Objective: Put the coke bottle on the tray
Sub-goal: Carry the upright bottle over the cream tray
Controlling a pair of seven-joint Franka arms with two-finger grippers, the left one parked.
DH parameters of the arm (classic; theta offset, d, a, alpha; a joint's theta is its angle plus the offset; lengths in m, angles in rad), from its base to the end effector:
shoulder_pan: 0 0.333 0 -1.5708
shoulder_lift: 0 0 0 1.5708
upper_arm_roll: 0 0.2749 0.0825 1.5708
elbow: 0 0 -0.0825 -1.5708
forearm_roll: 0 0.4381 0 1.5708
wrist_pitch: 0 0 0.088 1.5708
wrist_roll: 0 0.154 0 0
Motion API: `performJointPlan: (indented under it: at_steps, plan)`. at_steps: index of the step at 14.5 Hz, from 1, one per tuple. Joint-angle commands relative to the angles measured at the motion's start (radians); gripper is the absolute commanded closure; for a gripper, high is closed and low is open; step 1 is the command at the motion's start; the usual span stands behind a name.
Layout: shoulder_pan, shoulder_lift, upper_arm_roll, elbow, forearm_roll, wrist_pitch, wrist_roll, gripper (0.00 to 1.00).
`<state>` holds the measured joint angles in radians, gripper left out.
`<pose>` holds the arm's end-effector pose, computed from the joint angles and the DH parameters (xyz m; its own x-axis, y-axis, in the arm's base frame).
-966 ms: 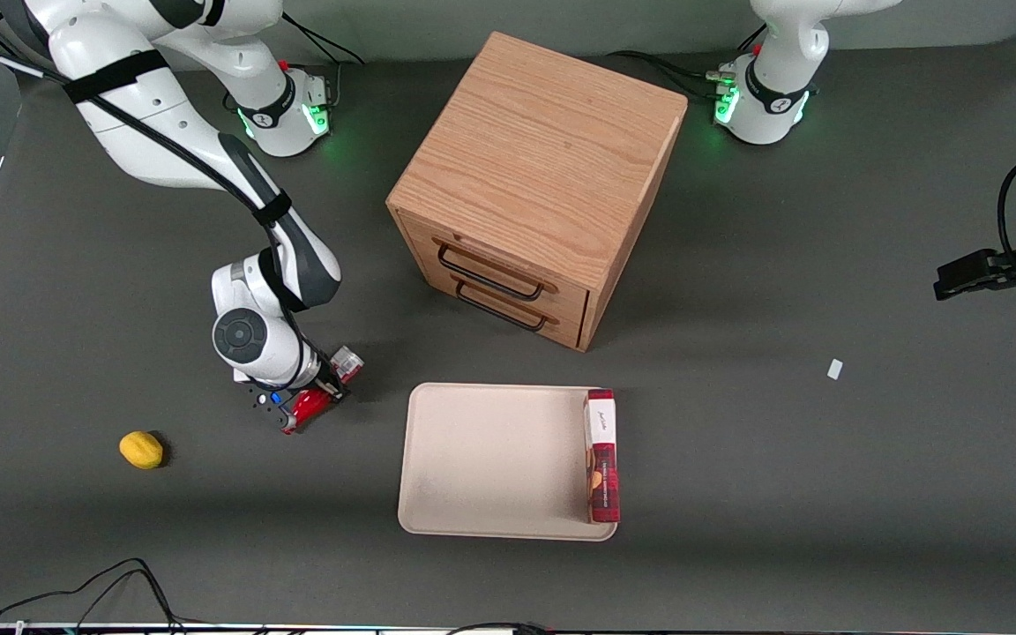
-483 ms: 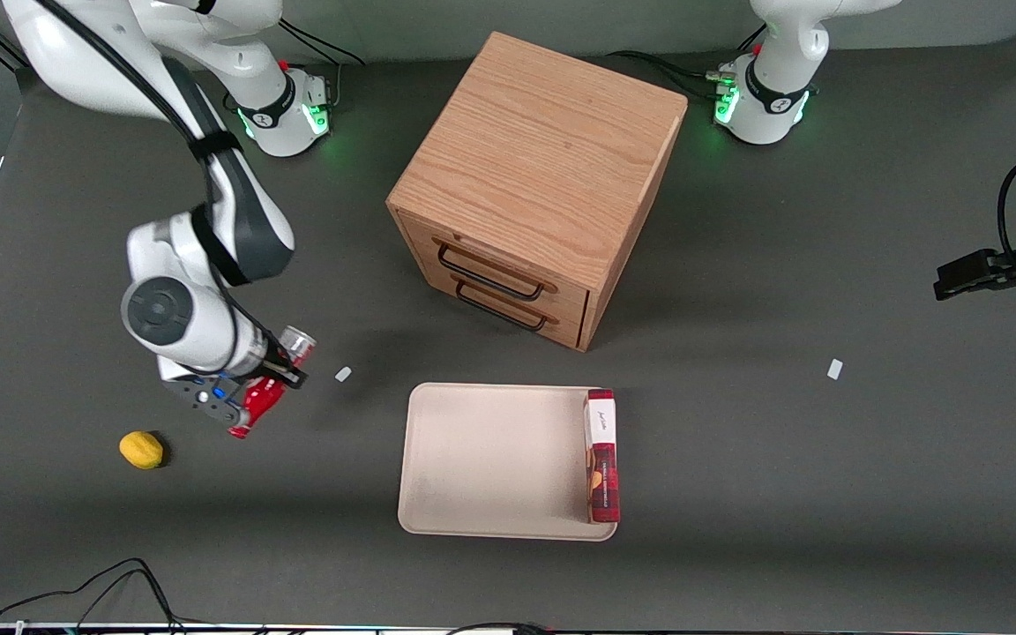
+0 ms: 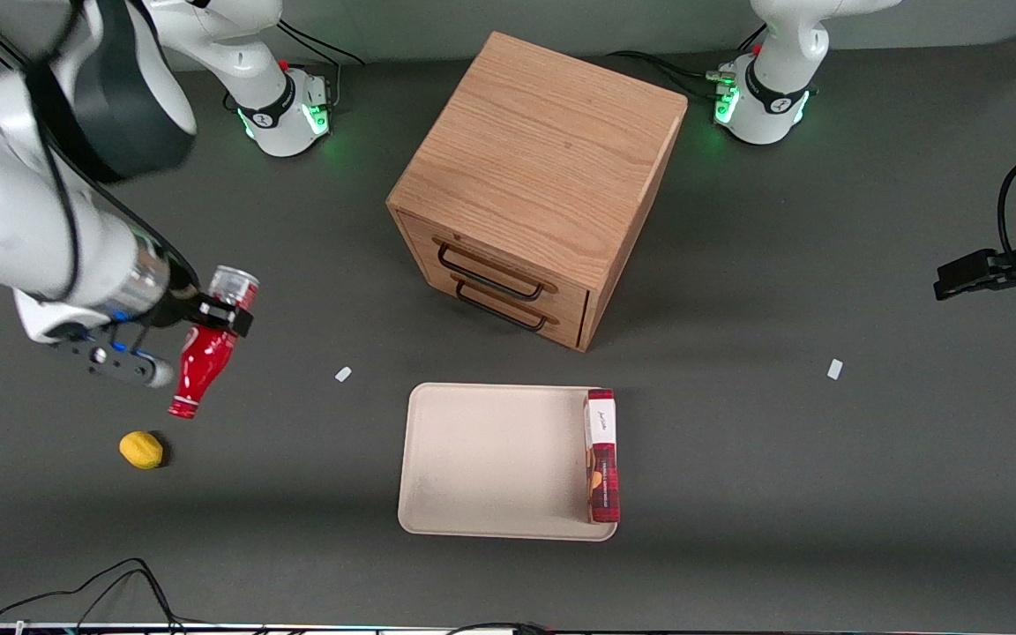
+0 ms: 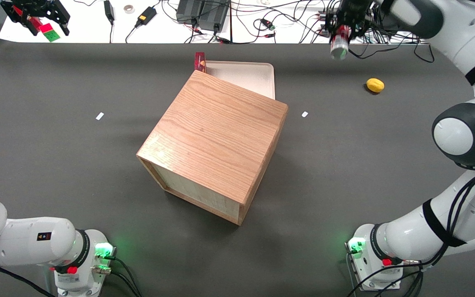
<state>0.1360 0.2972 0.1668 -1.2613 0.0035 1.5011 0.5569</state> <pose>0.6478 0.1892 0.5032 0.9640 -0.2557 -0.0729 -0.2575 -0.9662 -0.0160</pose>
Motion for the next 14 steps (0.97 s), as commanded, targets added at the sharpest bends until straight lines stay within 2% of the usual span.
performJointPlan:
  at_steps: [1, 3, 6, 11, 12, 14]
  plan:
    - [0.008, 0.075, 0.080, 0.144, 0.038, -0.035, -0.028, 1.00]
    - [0.008, 0.147, 0.161, 0.196, 0.038, -0.012, -0.017, 1.00]
    - [0.016, 0.287, 0.203, 0.192, 0.043, 0.049, -0.023, 1.00]
    - [0.045, 0.512, 0.197, 0.186, 0.018, 0.266, -0.012, 1.00]
    - [0.045, 0.545, 0.197, 0.186, 0.001, 0.309, -0.014, 1.00]
    - [0.045, 0.589, 0.195, 0.180, -0.075, 0.373, -0.017, 1.00]
